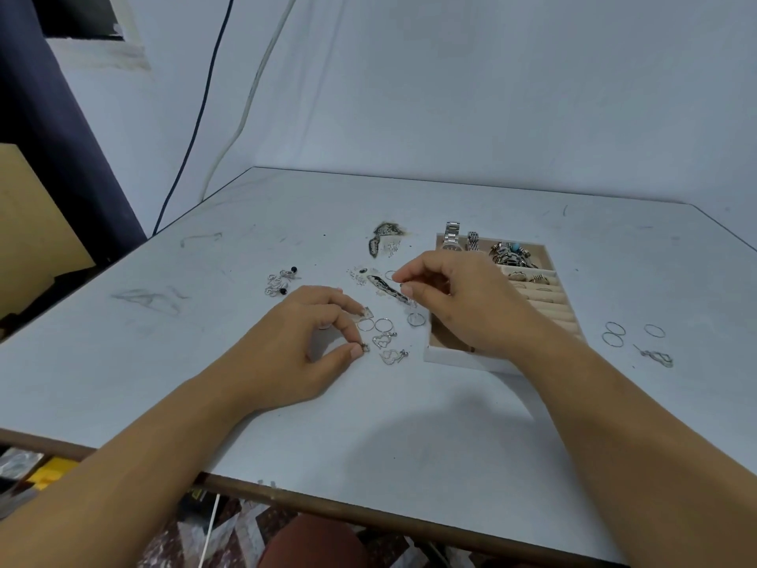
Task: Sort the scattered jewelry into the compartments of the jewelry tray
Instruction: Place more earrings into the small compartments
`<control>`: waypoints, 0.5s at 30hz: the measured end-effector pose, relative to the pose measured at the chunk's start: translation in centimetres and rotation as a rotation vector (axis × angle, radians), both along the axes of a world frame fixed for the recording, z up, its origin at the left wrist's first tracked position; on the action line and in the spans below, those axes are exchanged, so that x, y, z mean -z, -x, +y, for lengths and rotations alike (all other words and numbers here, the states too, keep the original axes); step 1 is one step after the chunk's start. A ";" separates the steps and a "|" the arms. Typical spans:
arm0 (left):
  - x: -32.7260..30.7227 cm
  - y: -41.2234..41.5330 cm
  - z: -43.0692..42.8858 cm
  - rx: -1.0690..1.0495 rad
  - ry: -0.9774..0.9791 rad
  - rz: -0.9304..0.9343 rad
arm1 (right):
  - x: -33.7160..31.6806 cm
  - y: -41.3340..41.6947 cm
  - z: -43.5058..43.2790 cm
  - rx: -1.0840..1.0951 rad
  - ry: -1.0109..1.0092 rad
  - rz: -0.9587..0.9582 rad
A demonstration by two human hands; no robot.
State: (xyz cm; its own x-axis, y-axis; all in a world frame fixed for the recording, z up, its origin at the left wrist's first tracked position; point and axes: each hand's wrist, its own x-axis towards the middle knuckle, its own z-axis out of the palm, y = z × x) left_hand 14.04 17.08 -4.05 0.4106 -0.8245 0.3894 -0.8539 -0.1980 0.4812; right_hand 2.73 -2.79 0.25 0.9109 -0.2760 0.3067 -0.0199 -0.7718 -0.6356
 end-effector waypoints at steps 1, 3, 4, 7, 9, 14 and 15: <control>0.0 0.0 0.0 0.000 0.002 0.005 | 0.0 0.0 0.0 -0.001 0.017 0.005; -0.2 0.0 0.0 0.006 0.017 0.006 | 0.0 0.1 -0.1 -0.002 0.033 0.011; -0.3 0.1 -0.1 0.012 0.033 -0.005 | 0.0 0.1 -0.2 -0.003 0.032 0.011; -0.7 0.5 -0.3 0.015 0.100 -0.027 | -0.1 0.2 -0.2 -0.006 0.033 0.003; -0.9 0.9 -0.5 -0.014 0.140 -0.006 | -0.2 0.2 -0.2 -0.009 0.039 0.000; -1.8 1.6 -1.6 -0.079 0.217 0.080 | -1.9 0.7 -1.0 0.024 0.033 -0.041; -2.2 1.7 -1.9 -0.077 0.234 0.100 | -2.6 1.0 -1.3 0.035 0.041 -0.044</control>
State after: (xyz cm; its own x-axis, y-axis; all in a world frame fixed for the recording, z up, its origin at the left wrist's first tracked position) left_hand 12.34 15.17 -1.81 0.5145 -0.6814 0.5206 -0.7868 -0.1336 0.6026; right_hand 1.74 -4.11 2.82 0.8863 -0.2936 0.3582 -0.0199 -0.7968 -0.6039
